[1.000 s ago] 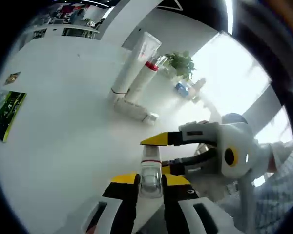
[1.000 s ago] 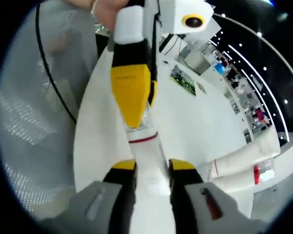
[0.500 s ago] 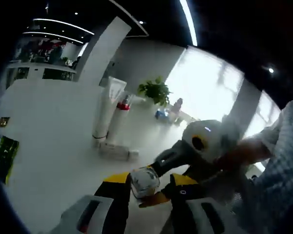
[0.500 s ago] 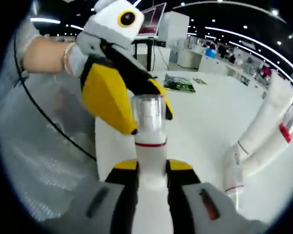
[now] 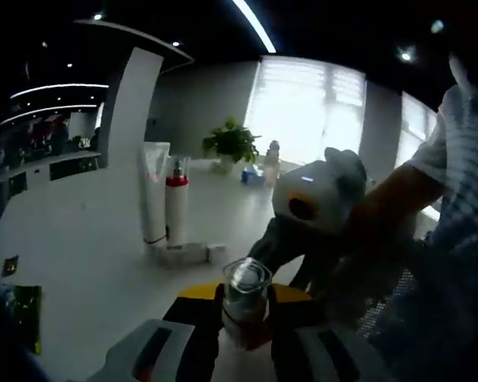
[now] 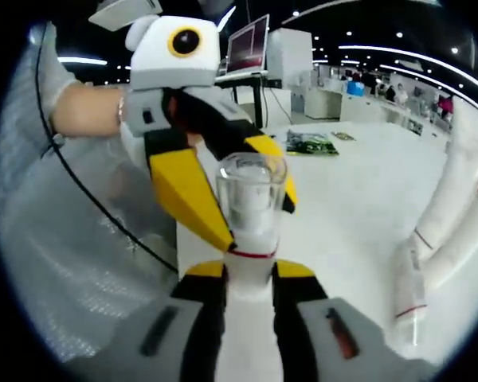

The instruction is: Arrange the skincare products in the storage area until every visible bottle or jar stands upright without overlapping.

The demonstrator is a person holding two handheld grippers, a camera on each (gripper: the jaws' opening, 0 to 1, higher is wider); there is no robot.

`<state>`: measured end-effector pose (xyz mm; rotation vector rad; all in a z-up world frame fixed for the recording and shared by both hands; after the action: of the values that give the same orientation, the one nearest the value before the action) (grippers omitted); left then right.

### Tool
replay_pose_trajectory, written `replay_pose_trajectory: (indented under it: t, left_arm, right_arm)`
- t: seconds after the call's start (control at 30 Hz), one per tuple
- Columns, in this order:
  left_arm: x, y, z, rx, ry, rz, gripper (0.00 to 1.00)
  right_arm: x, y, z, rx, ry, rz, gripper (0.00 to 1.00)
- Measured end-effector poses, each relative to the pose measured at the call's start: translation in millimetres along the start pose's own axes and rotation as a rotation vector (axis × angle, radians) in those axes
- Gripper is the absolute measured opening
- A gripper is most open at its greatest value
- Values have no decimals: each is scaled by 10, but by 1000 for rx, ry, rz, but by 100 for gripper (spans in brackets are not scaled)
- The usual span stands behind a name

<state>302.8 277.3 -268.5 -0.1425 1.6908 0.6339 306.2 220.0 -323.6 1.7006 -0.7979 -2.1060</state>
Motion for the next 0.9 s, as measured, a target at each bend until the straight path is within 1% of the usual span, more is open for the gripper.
replay_pose_trajectory:
  t: [0.1, 0.13, 0.17, 0.23, 0.27, 0.3, 0.37, 0.43, 0.7, 0.83, 0.9]
  left_arm:
    - [8, 2, -5, 7, 0, 6, 25]
    - [11, 0, -6, 10, 6, 9, 27]
    - [60, -18, -52, 49, 48, 39, 29]
    - [79, -37, -74, 54, 29, 49, 33]
    - [95, -44, -85, 50, 5, 61, 33]
    - [87, -45, -81, 46, -10, 55, 33]
    - [99, -44, -77, 52, -2, 65, 33]
    - [145, -38, -65, 56, 12, 88, 33]
    - [233, -49, -74, 50, 3, 136, 33]
    - [274, -53, -76, 47, 2, 162, 33]
    - [281, -53, -76, 44, 2, 167, 33]
  right_arm:
    - [-1, -8, 0, 8, 8, -1, 22]
    - [1, -9, 0, 8, 8, 1, 22]
    - [29, -15, 11, 14, 35, 28, 21]
    - [29, -17, 16, 14, 40, 27, 21]
    - [32, -17, 15, 15, 43, 31, 21]
    - [37, -14, 13, 16, 44, 36, 22]
    - [62, -17, 8, 25, 53, 56, 24]
    - [93, -6, 0, 27, 52, 80, 24]
    - [123, 88, -43, 41, 28, 74, 24]
    - [182, 140, -111, 83, 29, 103, 23]
    - [195, 165, -160, 105, 11, 96, 23]
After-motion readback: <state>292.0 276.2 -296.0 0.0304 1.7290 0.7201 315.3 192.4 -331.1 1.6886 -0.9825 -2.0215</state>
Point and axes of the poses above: the point that each gripper's makers call its tool centre point, and the gripper's own axes: y roughly backward along the fingers, z roughly to its left, x roughly out of its underside, the point moved 5 cm from there along y, roughly backward along the fingers, and after that the axes turned 7 degrees about -y, right-handed, at the moved point
